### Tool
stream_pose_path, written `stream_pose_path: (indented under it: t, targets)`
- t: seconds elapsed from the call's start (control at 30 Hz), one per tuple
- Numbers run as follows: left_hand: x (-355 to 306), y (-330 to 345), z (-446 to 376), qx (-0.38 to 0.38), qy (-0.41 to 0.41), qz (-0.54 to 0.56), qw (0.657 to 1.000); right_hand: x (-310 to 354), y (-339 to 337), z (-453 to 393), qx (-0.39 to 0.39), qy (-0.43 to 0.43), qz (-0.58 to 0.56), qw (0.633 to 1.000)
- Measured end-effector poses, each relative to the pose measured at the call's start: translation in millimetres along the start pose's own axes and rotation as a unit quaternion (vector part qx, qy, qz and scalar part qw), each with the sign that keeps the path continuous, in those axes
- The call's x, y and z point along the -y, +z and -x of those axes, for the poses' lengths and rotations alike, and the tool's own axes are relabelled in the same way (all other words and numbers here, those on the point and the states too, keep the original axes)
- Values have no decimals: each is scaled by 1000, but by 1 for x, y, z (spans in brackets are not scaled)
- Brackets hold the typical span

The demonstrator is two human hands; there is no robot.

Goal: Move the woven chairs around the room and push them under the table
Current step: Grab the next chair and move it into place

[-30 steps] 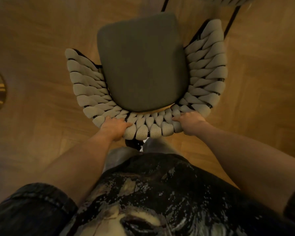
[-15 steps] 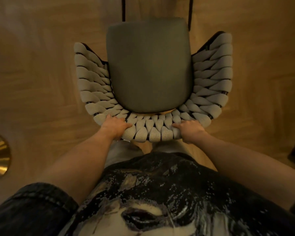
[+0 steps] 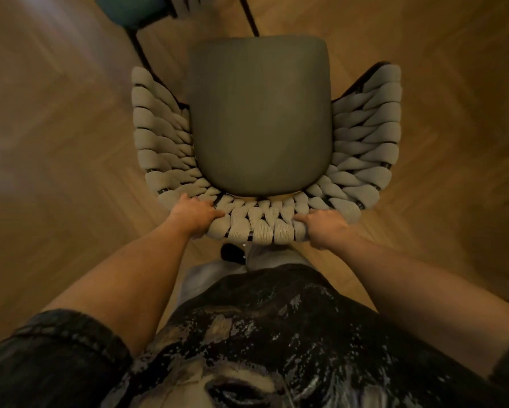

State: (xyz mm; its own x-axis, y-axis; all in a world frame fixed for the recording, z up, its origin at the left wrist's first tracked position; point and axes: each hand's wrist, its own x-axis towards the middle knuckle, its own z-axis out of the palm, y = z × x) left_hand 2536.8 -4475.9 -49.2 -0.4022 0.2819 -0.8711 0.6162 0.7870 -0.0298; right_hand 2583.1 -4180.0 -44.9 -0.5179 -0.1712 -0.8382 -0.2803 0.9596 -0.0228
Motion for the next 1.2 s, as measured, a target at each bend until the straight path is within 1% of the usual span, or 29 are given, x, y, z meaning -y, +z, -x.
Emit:
stream_pose_path:
  t: [0.27, 0.53, 0.7, 0.9, 1.1, 1.2]
  targets:
    - [53, -42, -27, -6, 54, -97, 994, 28, -8, -10, 11, 66, -111, 992]
    - [101, -98, -50, 3, 116, -211, 971, 64, -28, -19, 8, 129, -221, 967]
    - [137, -133, -70, 6, 158, -284, 946, 95, -50, -30, 6, 171, -286, 943]
    - [175, -177, -97, -4, 198, -366, 909, 135, -78, -55, -11, 226, -370, 901]
    - [191, -228, -123, -10, 229, -449, 863, 154, -111, -79, -6, 272, -430, 861]
    - [198, -251, -135, -19, 237, -476, 846, 160, -126, -95, -12, 293, -450, 843]
